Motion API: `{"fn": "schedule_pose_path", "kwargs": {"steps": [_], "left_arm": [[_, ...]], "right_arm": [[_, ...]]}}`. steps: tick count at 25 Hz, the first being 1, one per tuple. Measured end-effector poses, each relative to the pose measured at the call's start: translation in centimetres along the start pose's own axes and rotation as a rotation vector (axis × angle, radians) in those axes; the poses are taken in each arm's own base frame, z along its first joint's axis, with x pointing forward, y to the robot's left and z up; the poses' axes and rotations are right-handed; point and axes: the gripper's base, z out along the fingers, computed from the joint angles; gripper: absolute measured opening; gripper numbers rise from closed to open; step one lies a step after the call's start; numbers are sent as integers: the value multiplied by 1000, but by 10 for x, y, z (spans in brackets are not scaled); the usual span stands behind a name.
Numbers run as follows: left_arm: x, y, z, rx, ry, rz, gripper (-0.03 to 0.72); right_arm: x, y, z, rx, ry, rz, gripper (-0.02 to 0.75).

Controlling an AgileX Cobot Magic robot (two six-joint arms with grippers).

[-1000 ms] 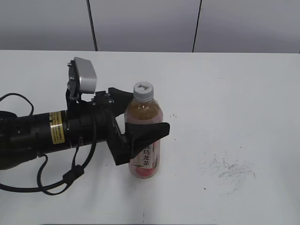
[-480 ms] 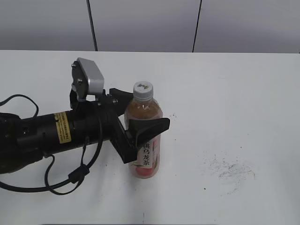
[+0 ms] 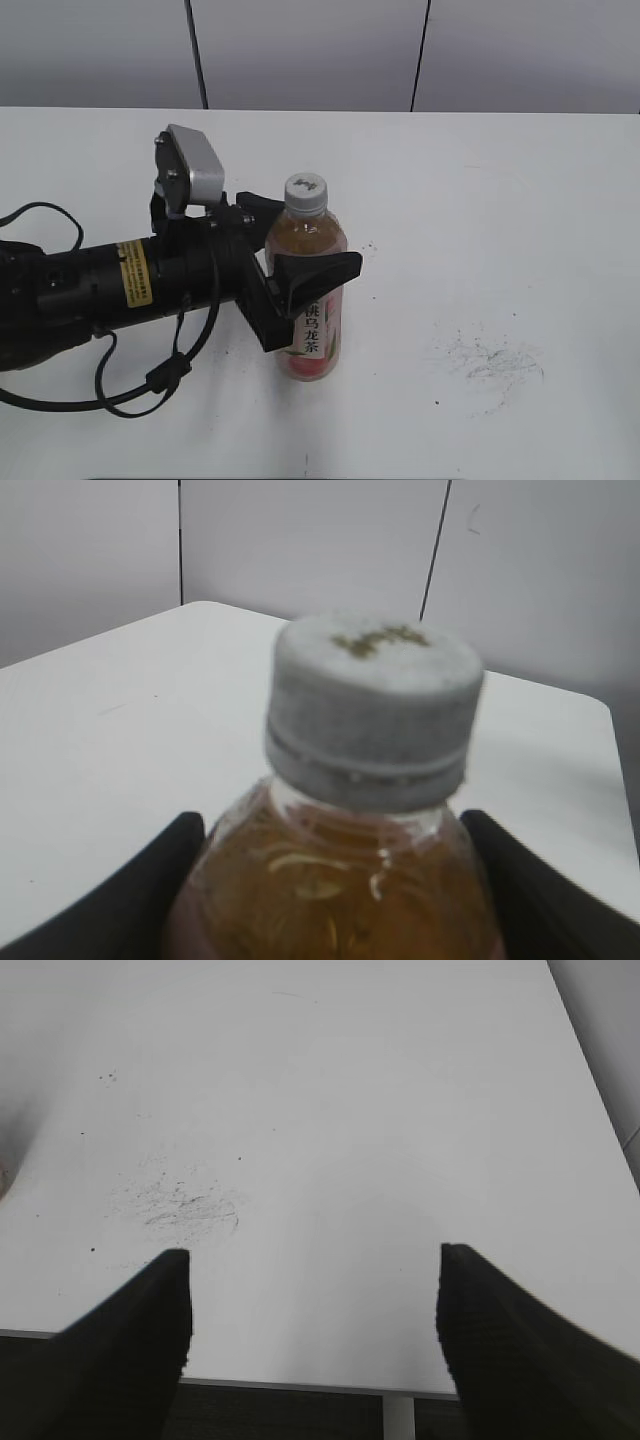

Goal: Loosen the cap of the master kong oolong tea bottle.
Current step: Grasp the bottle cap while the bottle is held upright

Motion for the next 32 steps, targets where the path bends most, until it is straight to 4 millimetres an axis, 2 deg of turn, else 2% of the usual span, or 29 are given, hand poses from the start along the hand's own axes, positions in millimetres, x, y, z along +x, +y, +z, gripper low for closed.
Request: {"fn": "schedule_pose_path", "kwargs": {"steps": [32], "left_arm": [[0, 0, 0, 1, -1, 0, 449]], "right_arm": [[0, 1, 0, -7, -1, 4, 574]]}}
